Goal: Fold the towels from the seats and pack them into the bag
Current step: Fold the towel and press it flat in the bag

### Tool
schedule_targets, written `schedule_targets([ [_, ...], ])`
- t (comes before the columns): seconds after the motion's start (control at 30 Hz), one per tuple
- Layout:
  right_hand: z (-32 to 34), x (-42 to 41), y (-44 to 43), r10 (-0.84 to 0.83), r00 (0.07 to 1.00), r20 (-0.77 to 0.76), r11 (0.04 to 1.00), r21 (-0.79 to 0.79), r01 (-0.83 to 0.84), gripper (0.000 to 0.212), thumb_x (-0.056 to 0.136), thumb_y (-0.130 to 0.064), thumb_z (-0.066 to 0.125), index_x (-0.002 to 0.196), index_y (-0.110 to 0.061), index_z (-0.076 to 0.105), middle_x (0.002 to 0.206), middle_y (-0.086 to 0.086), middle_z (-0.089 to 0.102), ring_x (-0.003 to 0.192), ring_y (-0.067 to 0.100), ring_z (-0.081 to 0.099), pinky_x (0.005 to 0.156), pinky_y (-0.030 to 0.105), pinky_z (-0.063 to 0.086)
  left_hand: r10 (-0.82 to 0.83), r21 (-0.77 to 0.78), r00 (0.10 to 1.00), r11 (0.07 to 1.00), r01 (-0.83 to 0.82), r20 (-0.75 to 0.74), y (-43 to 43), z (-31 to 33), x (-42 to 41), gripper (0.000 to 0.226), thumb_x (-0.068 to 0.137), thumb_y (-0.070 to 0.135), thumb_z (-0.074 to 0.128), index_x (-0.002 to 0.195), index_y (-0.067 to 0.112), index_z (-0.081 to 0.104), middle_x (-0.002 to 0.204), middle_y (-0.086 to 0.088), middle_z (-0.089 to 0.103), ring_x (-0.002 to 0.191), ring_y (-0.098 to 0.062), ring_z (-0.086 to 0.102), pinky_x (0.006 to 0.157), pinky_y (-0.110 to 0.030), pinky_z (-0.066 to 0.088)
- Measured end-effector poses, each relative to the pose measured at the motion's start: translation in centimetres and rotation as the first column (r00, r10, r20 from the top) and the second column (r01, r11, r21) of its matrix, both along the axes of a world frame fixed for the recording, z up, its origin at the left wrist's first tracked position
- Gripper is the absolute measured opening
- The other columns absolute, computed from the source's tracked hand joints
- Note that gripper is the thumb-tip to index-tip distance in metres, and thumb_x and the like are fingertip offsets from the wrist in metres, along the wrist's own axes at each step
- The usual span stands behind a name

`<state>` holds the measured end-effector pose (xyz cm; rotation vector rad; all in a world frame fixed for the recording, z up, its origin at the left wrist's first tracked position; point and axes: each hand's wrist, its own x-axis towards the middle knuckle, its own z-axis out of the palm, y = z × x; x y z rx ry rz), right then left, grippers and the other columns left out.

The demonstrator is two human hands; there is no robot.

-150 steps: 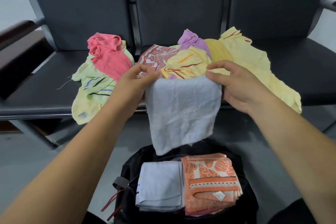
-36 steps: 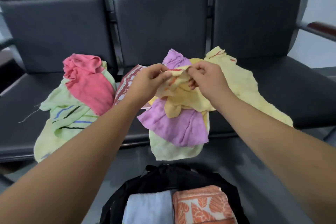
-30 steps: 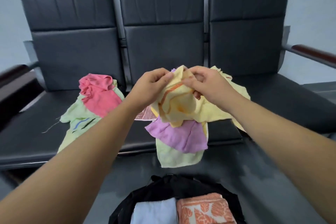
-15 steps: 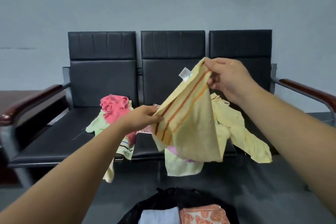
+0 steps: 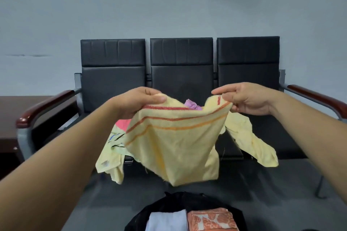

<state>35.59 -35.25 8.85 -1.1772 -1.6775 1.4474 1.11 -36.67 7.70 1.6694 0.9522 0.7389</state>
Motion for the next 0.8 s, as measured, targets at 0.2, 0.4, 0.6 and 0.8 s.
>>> schedule_targets([
  [0.2, -0.9, 0.0, 1.0, -0.344, 0.594, 0.727, 0.918, 0.394, 0.050, 0.010, 0.092, -0.011, 0.070, 0.085, -0.006, 0.076, 0.073, 0.017, 0.071, 0.061, 0.018, 0.059, 0.054, 0.026, 0.049, 0.257, 0.300, 0.467, 0.954, 0.020, -0.846, 1.8, -1.7, -2.3, 0.023, 0.077, 0.056, 0.078, 0.073, 0.040, 0.063, 0.081, 0.014, 0.067, 0.083, -0.012, 0.065, 0.079, -0.030, 0.051],
  [0.4, -2.1, 0.7, 2.1, -0.585, 0.807, 0.082, 0.805, 0.183, 0.564, 0.013, 0.099, -0.006, 0.059, 0.096, 0.000, 0.071, 0.071, 0.008, 0.057, 0.057, 0.012, 0.048, 0.053, 0.025, 0.043, 0.337, 0.230, 0.668, 0.941, -0.247, -0.663, 2.5, -4.6, -5.1, 0.027, 0.089, 0.043, 0.072, 0.090, 0.016, 0.072, 0.091, -0.004, 0.072, 0.087, -0.021, 0.069, 0.085, -0.034, 0.058],
  [0.6, -3.1, 1.1, 1.6, -0.412, 0.891, -0.189, 0.890, -0.292, 0.350, 0.013, 0.094, 0.008, 0.060, 0.103, 0.000, 0.065, 0.086, 0.009, 0.059, 0.061, 0.008, 0.046, 0.043, 0.013, 0.042, 0.365, 0.085, 0.902, 0.931, -0.355, -0.230, 1.8, -4.0, -4.1, 0.040, 0.094, 0.035, 0.066, 0.103, -0.003, 0.073, 0.104, -0.028, 0.071, 0.087, -0.030, 0.071, 0.087, -0.042, 0.060],
  [0.8, -3.6, 0.9, 1.8, -0.342, 0.902, -0.265, 0.896, -0.382, 0.227, 0.023, 0.084, -0.007, 0.071, 0.106, 0.001, 0.067, 0.089, 0.009, 0.062, 0.065, 0.009, 0.049, 0.054, 0.016, 0.052, 0.447, 0.192, 0.893, 0.882, -0.431, -0.050, 2.2, -2.3, -2.0, 0.024, 0.103, 0.029, 0.056, 0.106, 0.013, 0.074, 0.095, -0.014, 0.072, 0.079, -0.021, 0.068, 0.076, -0.037, 0.059],
])
